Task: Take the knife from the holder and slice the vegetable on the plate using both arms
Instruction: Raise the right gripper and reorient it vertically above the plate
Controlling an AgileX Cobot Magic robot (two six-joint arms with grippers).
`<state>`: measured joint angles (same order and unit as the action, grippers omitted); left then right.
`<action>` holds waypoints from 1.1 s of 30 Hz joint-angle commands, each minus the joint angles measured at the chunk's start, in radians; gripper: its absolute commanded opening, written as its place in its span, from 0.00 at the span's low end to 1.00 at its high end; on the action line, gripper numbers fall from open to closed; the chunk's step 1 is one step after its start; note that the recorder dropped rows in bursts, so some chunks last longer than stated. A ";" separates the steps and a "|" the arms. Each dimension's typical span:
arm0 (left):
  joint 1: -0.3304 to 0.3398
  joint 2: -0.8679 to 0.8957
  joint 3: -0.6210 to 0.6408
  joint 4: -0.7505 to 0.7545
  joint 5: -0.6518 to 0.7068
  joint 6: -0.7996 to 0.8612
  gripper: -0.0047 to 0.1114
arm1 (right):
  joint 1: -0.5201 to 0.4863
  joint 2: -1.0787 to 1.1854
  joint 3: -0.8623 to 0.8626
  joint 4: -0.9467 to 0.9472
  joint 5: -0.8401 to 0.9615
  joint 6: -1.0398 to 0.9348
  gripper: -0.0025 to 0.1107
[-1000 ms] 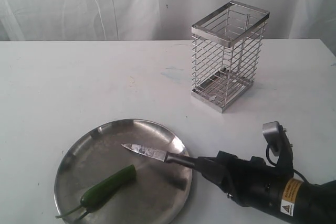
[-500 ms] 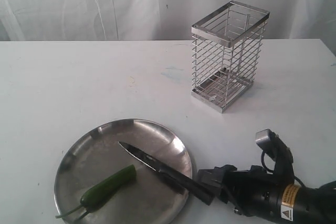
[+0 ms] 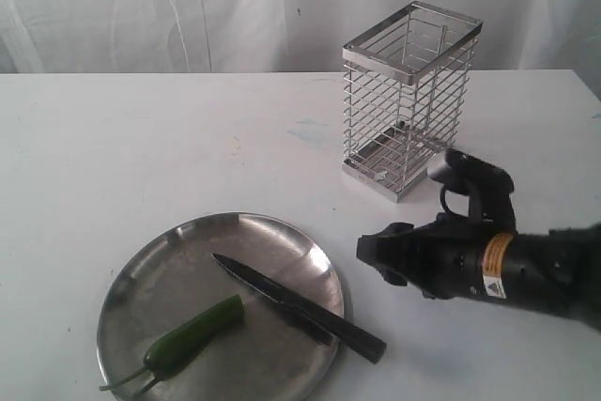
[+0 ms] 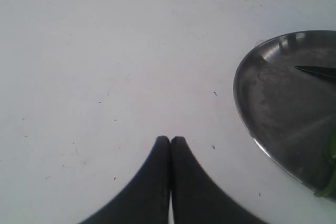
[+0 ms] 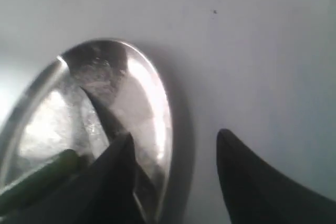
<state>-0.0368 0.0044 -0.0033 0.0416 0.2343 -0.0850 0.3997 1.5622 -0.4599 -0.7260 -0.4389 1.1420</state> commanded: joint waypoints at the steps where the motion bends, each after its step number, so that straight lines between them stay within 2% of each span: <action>1: -0.005 -0.004 0.003 -0.010 -0.003 0.003 0.04 | -0.003 -0.075 -0.146 -0.655 0.269 0.565 0.42; 3: -0.005 -0.004 0.003 -0.010 -0.003 0.003 0.04 | -0.005 -0.072 -0.206 -0.944 0.176 0.867 0.39; 4: -0.005 -0.004 0.003 -0.010 -0.003 0.003 0.04 | -0.005 -0.061 -0.249 -1.018 0.103 0.961 0.38; 6: -0.005 -0.004 0.003 -0.010 -0.003 0.003 0.04 | -0.011 -0.031 -0.317 -1.018 -0.016 0.956 0.36; 8: -0.005 -0.004 0.003 -0.010 -0.003 0.003 0.04 | -0.014 -0.009 -0.356 -1.018 -0.034 0.956 0.36; 10: -0.005 -0.004 0.003 -0.010 -0.003 0.003 0.04 | -0.022 0.005 -0.389 -1.018 -0.034 0.926 0.35; 12: -0.005 -0.004 0.003 -0.010 -0.003 0.003 0.04 | -0.022 -0.004 -0.387 -1.018 -0.038 0.806 0.22; 13: -0.005 -0.004 0.003 -0.010 -0.003 0.003 0.04 | -0.022 -0.014 -0.381 -1.018 -0.038 0.721 0.10; 14: -0.005 -0.004 0.003 -0.010 -0.003 0.003 0.04 | -0.022 -0.018 -0.378 -1.018 -0.038 0.694 0.04; 16: -0.005 -0.004 0.003 -0.010 -0.003 0.003 0.04 | -0.022 -0.048 -0.369 -1.018 -0.045 0.634 0.02; 18: -0.005 -0.004 0.003 -0.010 -0.003 0.003 0.04 | -0.022 -0.093 -0.341 -1.018 -0.033 0.424 0.02; 19: -0.005 -0.004 0.003 -0.010 -0.003 0.003 0.04 | -0.022 -0.121 -0.316 -1.018 0.005 0.250 0.02; 20: -0.005 -0.004 0.003 -0.010 -0.003 0.003 0.04 | -0.022 -0.153 -0.280 -1.018 0.118 0.083 0.02; 21: -0.005 -0.004 0.003 -0.010 -0.003 0.003 0.04 | -0.022 -0.187 -0.244 -1.018 0.274 -0.011 0.02; 23: -0.005 -0.004 0.003 -0.010 -0.003 0.003 0.04 | -0.022 -0.257 -0.171 -1.018 0.719 -0.043 0.02; 24: -0.005 -0.004 0.003 -0.010 -0.003 0.003 0.04 | -0.022 -0.281 -0.153 -0.946 0.878 -0.043 0.02; 26: -0.005 -0.004 0.003 -0.010 -0.003 0.003 0.04 | -0.022 -0.304 -0.155 -0.799 1.012 -0.069 0.02; 28: -0.005 -0.004 0.003 -0.010 -0.003 0.003 0.04 | -0.022 -0.309 -0.176 -0.608 1.000 -0.215 0.02; 31: -0.005 -0.004 0.003 -0.010 -0.003 0.003 0.04 | -0.022 -0.266 -0.257 -0.071 0.988 -0.709 0.02; 33: -0.005 -0.004 0.003 -0.010 -0.003 0.003 0.04 | -0.024 -0.191 -0.349 0.324 1.143 -1.026 0.02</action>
<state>-0.0368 0.0044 -0.0033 0.0416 0.2343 -0.0850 0.3797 1.2967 -0.7047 -0.9024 0.5589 0.5512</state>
